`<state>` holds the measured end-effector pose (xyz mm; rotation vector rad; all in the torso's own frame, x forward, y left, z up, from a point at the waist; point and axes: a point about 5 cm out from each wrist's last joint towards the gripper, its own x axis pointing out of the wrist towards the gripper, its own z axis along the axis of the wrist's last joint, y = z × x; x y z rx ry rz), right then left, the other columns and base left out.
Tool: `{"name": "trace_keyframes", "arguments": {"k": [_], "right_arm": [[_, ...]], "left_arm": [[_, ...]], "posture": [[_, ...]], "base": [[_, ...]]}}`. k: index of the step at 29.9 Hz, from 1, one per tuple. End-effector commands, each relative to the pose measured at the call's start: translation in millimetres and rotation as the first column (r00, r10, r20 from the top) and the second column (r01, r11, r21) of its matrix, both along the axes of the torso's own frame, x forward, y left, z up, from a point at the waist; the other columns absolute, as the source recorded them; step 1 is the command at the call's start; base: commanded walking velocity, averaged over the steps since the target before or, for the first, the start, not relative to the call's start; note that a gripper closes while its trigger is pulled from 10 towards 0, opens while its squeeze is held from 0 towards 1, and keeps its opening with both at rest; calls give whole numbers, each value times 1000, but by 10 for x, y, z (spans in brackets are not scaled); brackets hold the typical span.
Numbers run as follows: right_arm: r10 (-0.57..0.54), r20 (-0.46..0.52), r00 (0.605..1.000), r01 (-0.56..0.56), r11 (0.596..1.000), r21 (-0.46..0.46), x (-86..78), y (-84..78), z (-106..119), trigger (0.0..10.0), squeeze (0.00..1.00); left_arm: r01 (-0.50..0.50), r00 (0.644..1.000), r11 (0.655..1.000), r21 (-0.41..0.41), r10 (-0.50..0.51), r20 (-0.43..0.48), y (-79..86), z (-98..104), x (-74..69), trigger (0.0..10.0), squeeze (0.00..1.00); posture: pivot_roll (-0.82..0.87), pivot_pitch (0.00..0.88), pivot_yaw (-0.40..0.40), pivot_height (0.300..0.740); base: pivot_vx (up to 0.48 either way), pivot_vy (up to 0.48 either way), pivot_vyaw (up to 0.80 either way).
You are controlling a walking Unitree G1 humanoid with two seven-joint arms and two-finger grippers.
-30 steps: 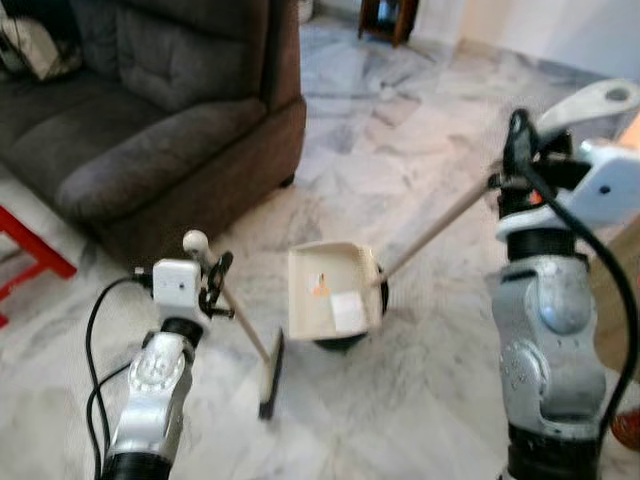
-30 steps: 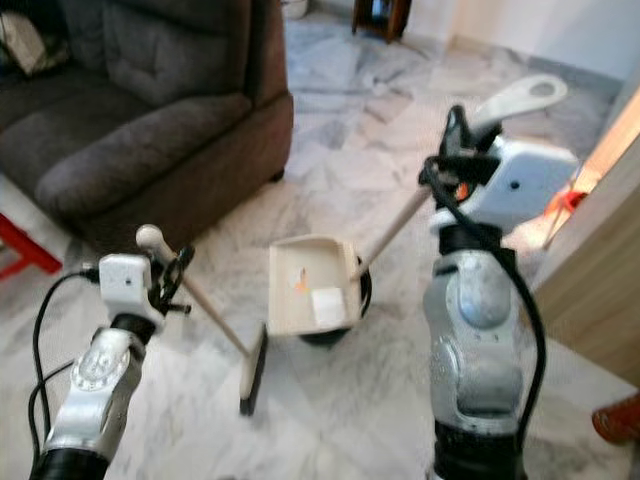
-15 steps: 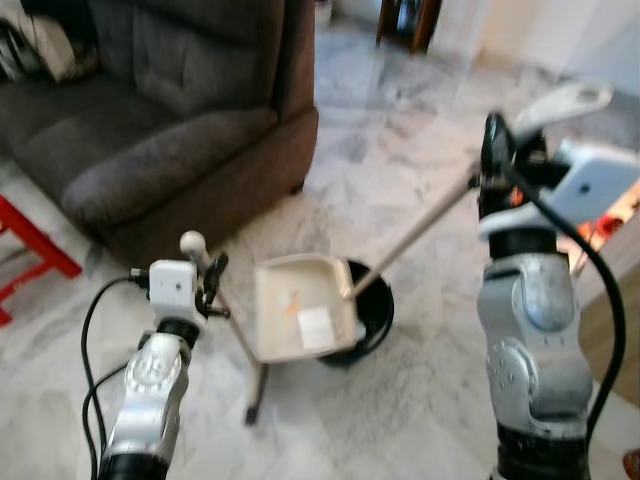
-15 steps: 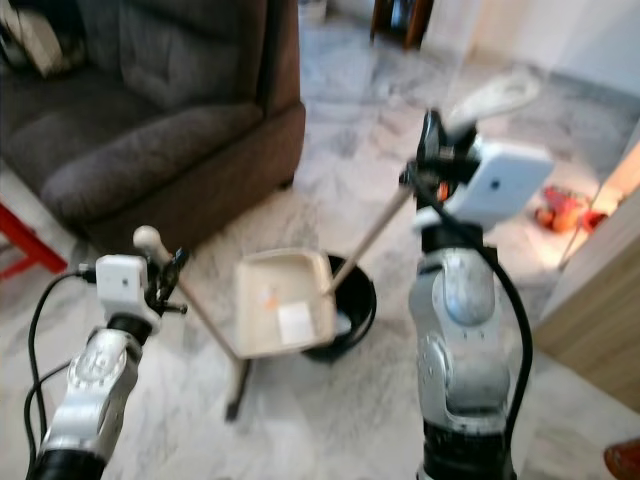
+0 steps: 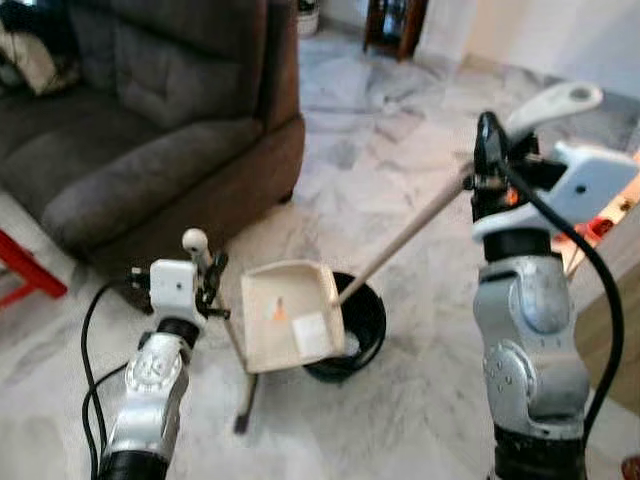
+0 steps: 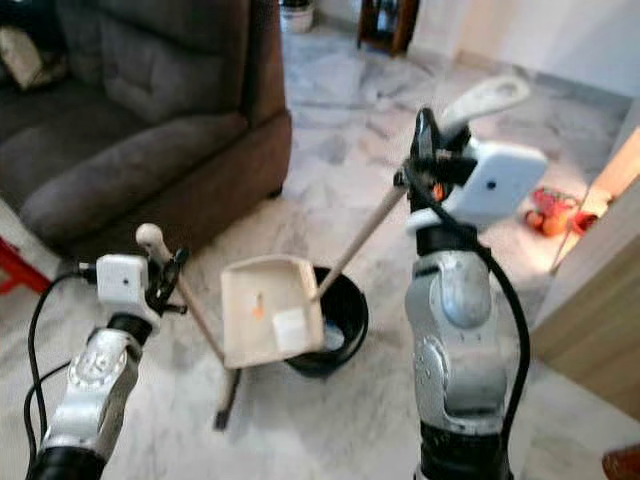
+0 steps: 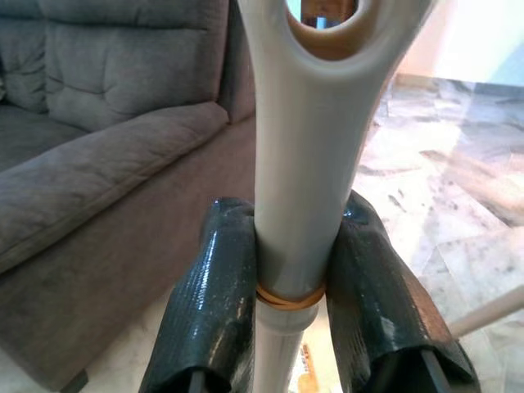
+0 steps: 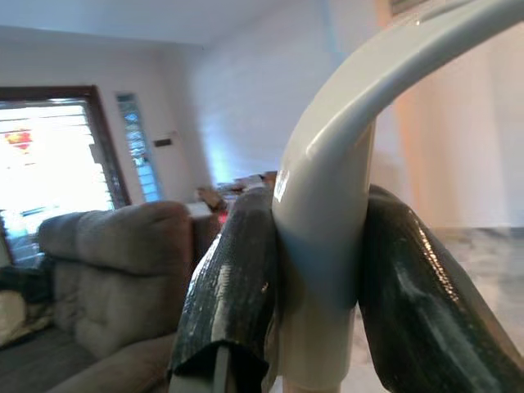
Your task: Sweep floor
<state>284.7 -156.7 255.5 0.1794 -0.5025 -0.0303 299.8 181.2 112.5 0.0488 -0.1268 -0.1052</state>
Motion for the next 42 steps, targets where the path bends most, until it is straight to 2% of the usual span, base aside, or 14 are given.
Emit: {"name": "trace_keyframes", "arguments": {"k": [1,31,33,39,42], "right_arm": [[19,76,997,-19,1000,-1,-50,48,143,10000,0],[-2,79,997,3,1000,-3,-50,23,148,10000,0],[23,94,995,-19,999,-47,-65,75,164,10000,0],[34,123,992,-25,997,-70,-102,158,202,10000,0],[49,160,986,-26,989,-143,-140,230,238,10000,0]], "left_arm": [[-2,999,1000,11,1,51,29,101,14,10000,0],[7,998,1000,2,-7,58,28,100,2,10000,0],[12,998,1000,-1,-12,56,23,98,-2,10000,0],[14,998,1000,1,-14,55,20,96,-1,10000,0],[15,998,1000,2,-15,54,16,94,-2,10000,0]], "posture": [[34,97,2,740],[34,108,3,740],[34,108,3,740],[33,110,4,740],[32,111,5,740]], "base": [[307,0,0],[297,0,0],[0,0,0],[0,0,0],[0,0,0]]}}
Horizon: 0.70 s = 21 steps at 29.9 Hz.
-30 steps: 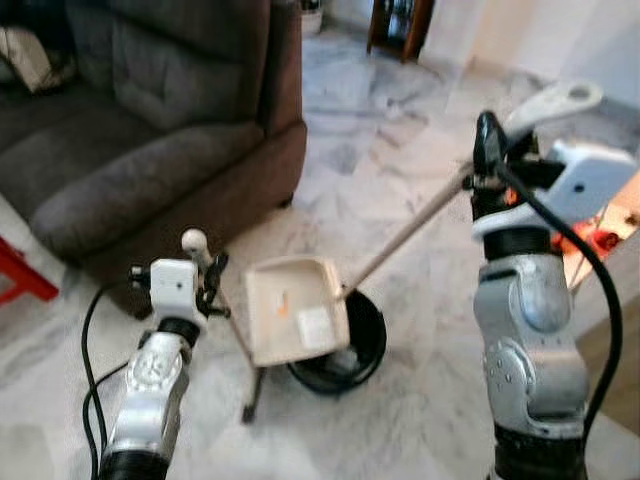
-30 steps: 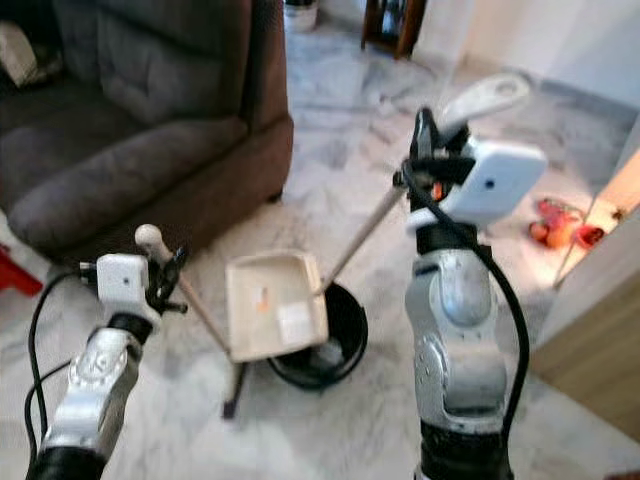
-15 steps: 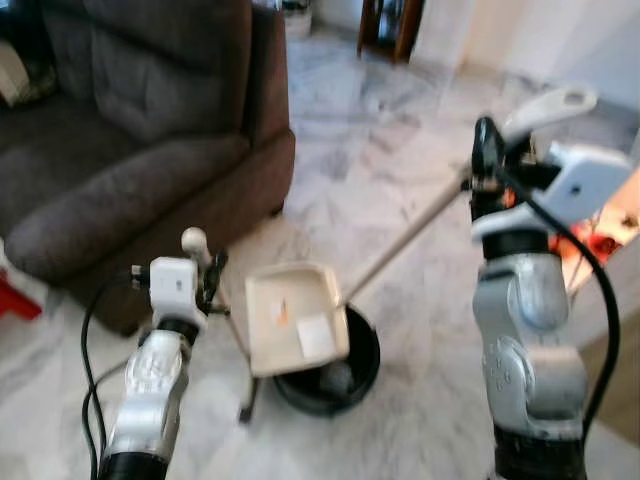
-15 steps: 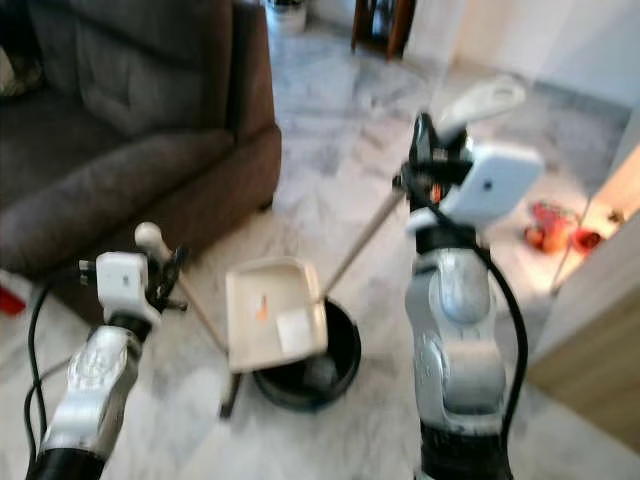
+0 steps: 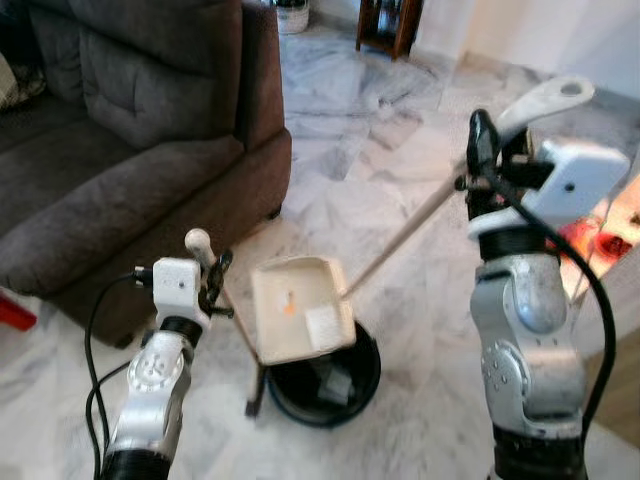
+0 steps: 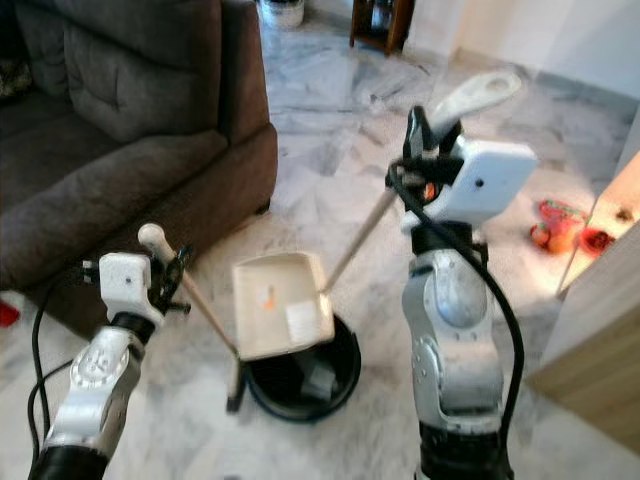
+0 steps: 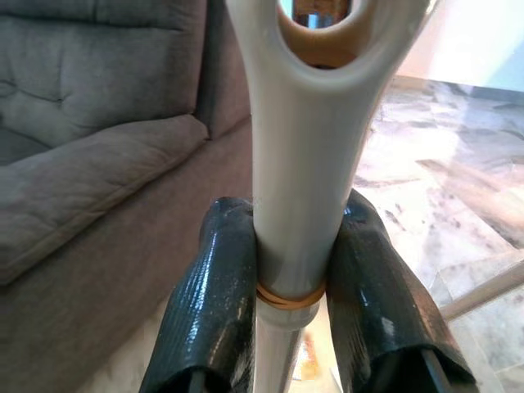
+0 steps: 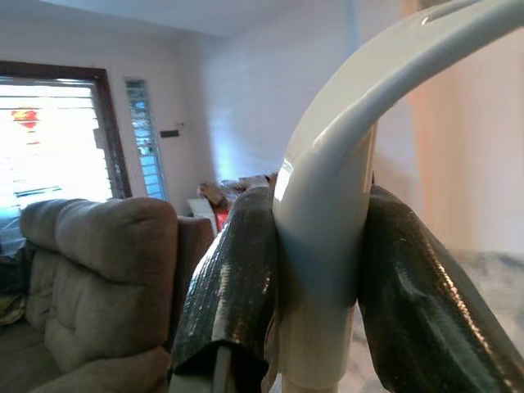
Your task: Sweep floor
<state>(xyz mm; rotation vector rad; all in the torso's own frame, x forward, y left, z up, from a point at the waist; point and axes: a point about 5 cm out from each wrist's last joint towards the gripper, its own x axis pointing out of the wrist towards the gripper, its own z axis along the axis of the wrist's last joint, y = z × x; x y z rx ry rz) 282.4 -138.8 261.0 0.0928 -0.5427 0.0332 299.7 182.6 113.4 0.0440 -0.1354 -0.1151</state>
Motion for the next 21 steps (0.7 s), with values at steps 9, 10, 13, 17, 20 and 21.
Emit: {"name": "trace_keyframes", "arguments": {"k": [9,10,13,17,20,21], "right_arm": [[68,184,981,-44,990,-132,-204,266,240,10000,0],[88,192,977,-57,985,-161,-225,312,236,10000,0],[111,202,973,-75,981,-181,-261,369,231,10000,0],[149,219,964,-100,970,-223,-308,463,229,10000,0],[182,222,958,-118,955,-273,-333,529,205,10000,0],[199,220,955,-130,947,-293,-345,558,189,10000,0]], "left_arm": [[5,999,1000,4,-5,46,4,84,-3,10000,0],[5,999,1000,4,-5,47,3,84,-3,10000,0],[6,999,1000,4,-6,48,0,86,-2,10000,0],[6,999,1000,3,-7,50,-1,87,2,10000,0],[8,999,1000,2,-8,50,-4,88,3,10000,0],[8,999,1000,2,-8,50,-4,89,3,10000,0]], "posture": [[31,113,4,740],[31,113,4,740],[31,111,4,740],[29,109,5,740],[29,109,5,740],[29,109,5,740]], "base": [[0,0,0],[0,0,0],[0,0,0],[0,0,0],[0,0,0],[0,0,0]]}}
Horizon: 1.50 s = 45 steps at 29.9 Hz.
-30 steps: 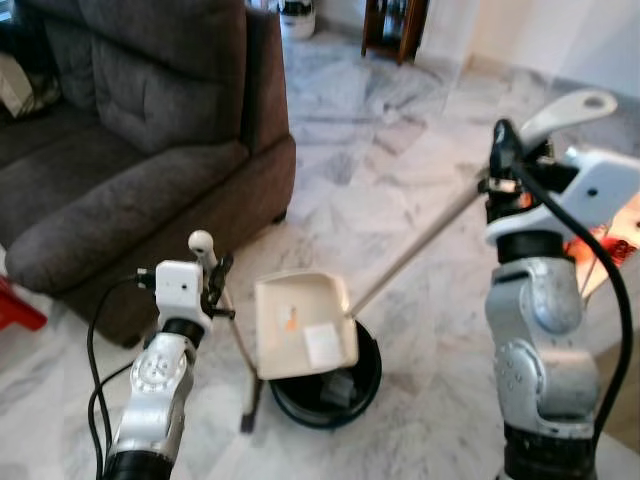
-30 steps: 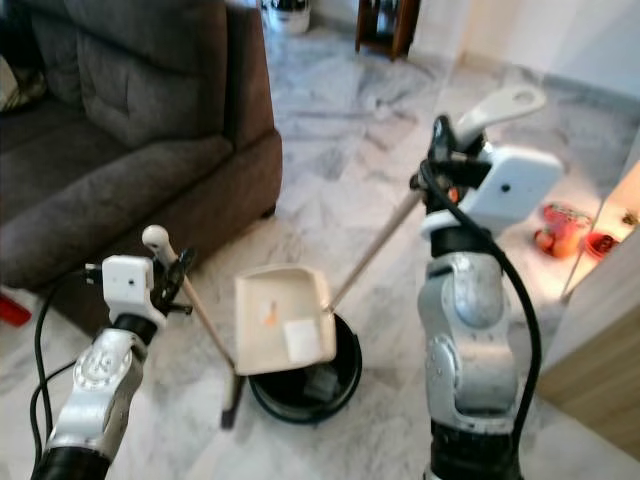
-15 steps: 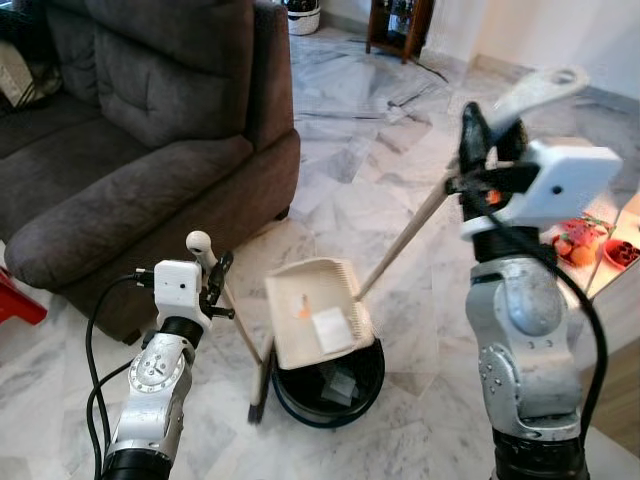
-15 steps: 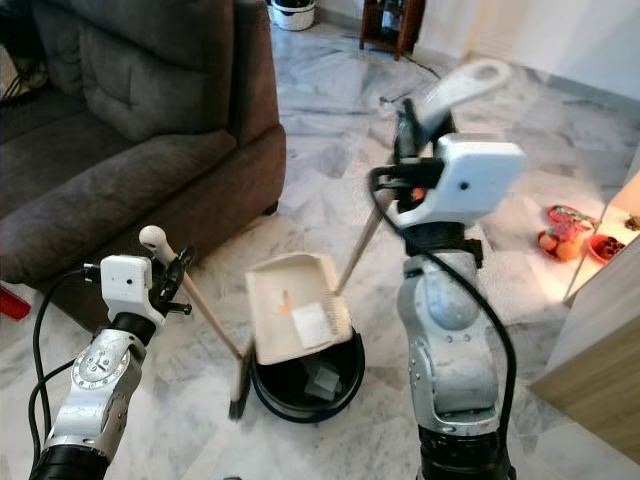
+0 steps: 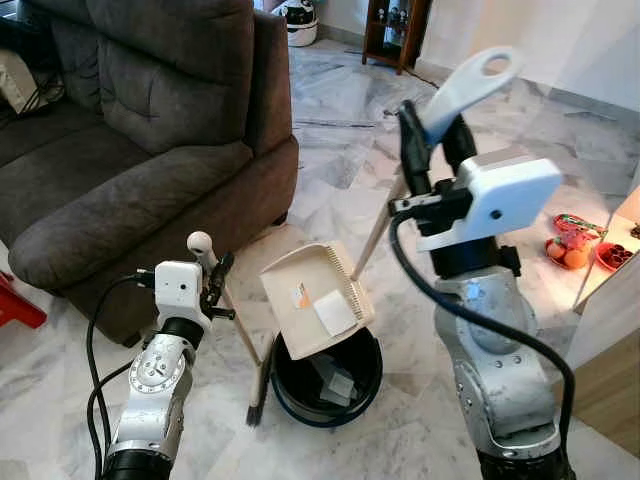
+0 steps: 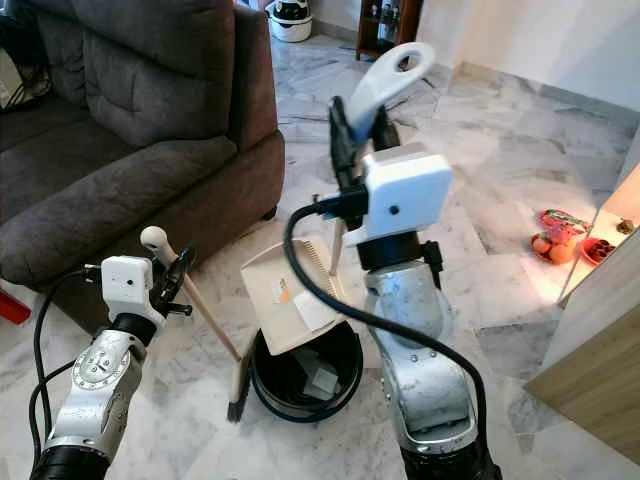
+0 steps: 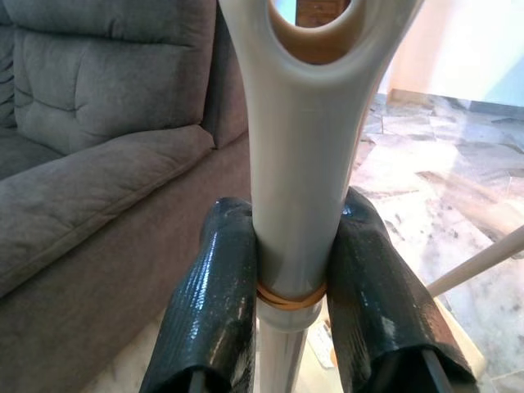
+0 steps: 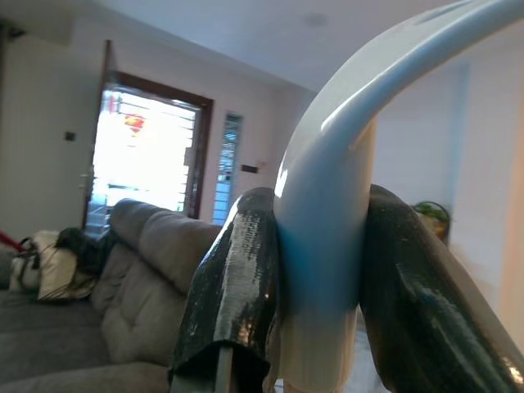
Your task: Sweep floor
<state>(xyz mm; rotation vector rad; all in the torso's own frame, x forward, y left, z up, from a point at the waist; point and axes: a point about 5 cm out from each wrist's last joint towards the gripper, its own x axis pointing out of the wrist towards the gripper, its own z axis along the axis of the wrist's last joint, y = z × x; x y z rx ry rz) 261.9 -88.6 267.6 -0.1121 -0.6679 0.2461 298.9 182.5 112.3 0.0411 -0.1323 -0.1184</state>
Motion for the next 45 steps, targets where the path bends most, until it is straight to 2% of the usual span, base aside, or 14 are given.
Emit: {"name": "trace_keyframes", "arguments": {"k": [1,3,13,24,32,45], "right_arm": [[40,107,994,-37,999,-31,-140,56,124,10000,0],[79,118,990,-69,994,-86,-182,125,87,10000,0],[121,166,979,-87,976,-199,-266,244,50,10000,0],[178,192,965,-140,970,-197,-384,369,64,10000,0],[225,215,951,-163,948,-272,-458,461,37,10000,0],[189,206,960,-132,956,-262,-423,418,17,10000,0]], "left_arm": [[5,999,1000,4,-5,54,-4,99,11,10000,0],[4,999,1000,4,-5,54,-2,100,10,10000,0],[7,999,1000,4,-7,54,-1,101,15,10000,0],[7,999,1000,3,-7,54,-1,102,17,10000,0],[6,999,1000,1,-6,53,0,98,14,10000,0],[9,999,1000,0,-9,52,-7,91,9,10000,0]], "posture": [[29,109,5,740],[31,108,5,740],[30,106,8,740],[29,108,9,740],[27,111,6,740],[28,113,5,740]], "base": [[0,0,0],[0,0,0],[0,0,0],[0,0,0],[0,0,0],[0,0,0]]}}
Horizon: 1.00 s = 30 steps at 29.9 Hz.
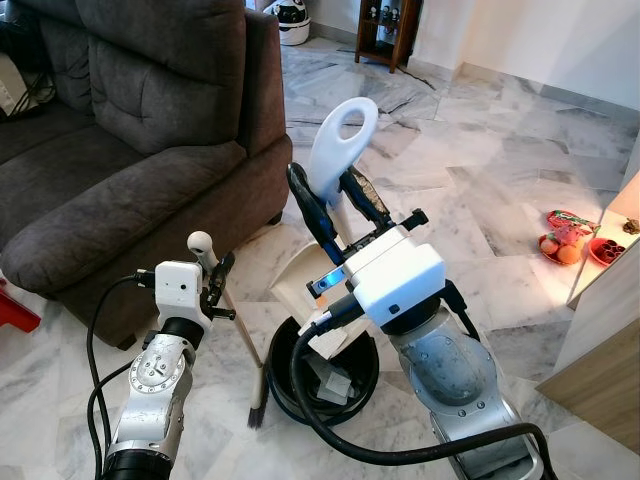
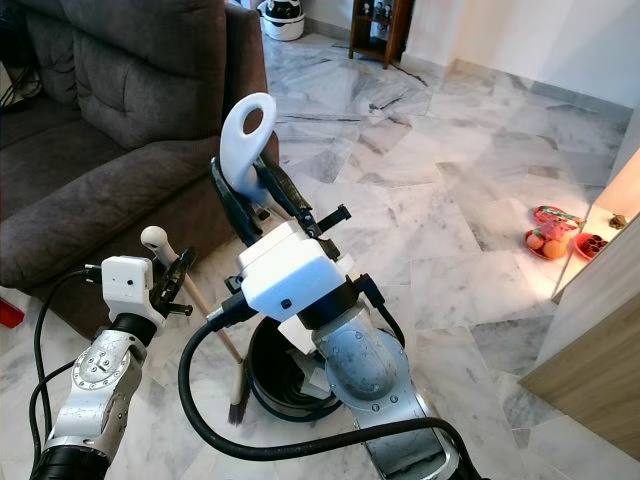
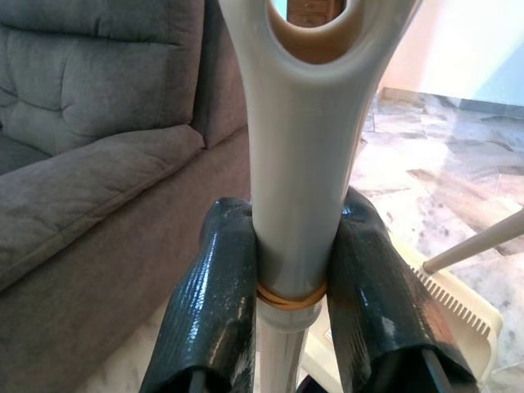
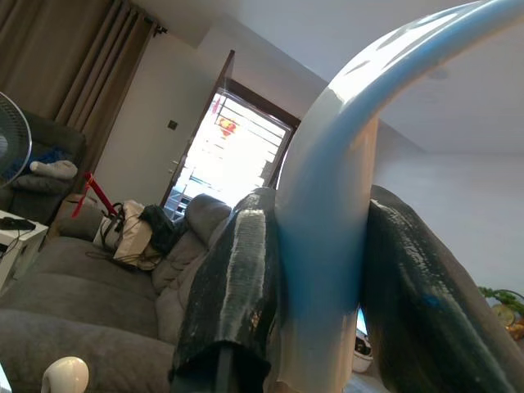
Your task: Sweep floor
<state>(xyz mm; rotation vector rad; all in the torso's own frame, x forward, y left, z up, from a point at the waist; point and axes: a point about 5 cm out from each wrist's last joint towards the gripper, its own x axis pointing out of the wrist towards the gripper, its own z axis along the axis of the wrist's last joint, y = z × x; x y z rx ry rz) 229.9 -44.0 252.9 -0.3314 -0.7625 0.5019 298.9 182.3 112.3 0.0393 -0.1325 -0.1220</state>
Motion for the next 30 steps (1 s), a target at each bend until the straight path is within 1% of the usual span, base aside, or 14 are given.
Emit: {"name": "trace_keyframes", "arguments": {"k": [1,4,7,11,15,19,21,23,24,25,26,27,29,30], "right_arm": [[2,115,993,-5,1000,26,-106,-27,166,10000,0],[3,142,990,-1,1000,-14,-115,-7,162,10000,0],[-4,152,988,8,1000,-26,-115,1,153,10000,0],[-25,127,992,25,1000,5,-88,-23,145,10000,0],[-118,105,987,114,993,38,22,-133,148,10000,0],[-186,106,977,182,982,45,108,-225,160,10000,0],[-254,109,961,250,967,51,182,-326,166,10000,0],[-359,104,928,354,933,59,280,-479,151,10000,0],[-372,101,923,367,928,65,292,-507,150,10000,0],[-429,85,899,424,903,70,334,-588,135,10000,0],[-429,85,899,424,903,70,334,-588,135,10000,0],[-485,55,873,481,874,68,391,-693,84,10000,0],[-521,37,853,519,853,53,429,-758,33,10000,0],[-527,30,849,526,850,46,442,-778,1,10000,0]], "left_arm": [[5,999,1000,1,-5,52,-5,92,9,10000,0],[4,999,1000,1,-4,52,-3,91,10,10000,0],[4,999,1000,2,-4,51,-3,92,11,10000,0],[3,999,1000,3,-4,51,-1,93,10,10000,0],[5,999,1000,2,-5,51,-3,93,9,10000,0],[6,999,1000,1,-6,51,-7,92,10,10000,0],[6,999,1000,1,-6,52,-7,93,11,10000,0],[5,999,1000,0,-5,53,-9,93,10,10000,0],[5,999,1000,0,-5,53,-10,92,9,10000,0],[6,999,1000,0,-6,53,-12,92,9,10000,0],[6,999,1000,0,-6,53,-12,92,9,10000,0],[6,999,1000,-1,-6,53,-14,90,9,10000,0],[6,999,1000,-2,-6,53,-15,90,8,10000,0],[6,999,1000,-2,-6,53,-16,89,7,10000,0]], "posture": [[28,113,5,740],[27,114,5,740],[28,114,6,740],[29,114,6,740],[29,114,6,740],[27,113,5,740],[27,113,5,740],[27,109,3,740],[27,109,3,740],[27,109,3,740],[27,109,3,740],[27,108,1,740],[27,108,1,740],[26,106,0,740]], "base": [[0,0,0],[0,0,0],[0,0,0],[0,0,0],[0,0,0],[0,0,0],[0,0,0],[0,0,0],[0,0,0],[0,0,0],[0,0,0],[0,0,0],[0,0,0],[0,0,0]]}}
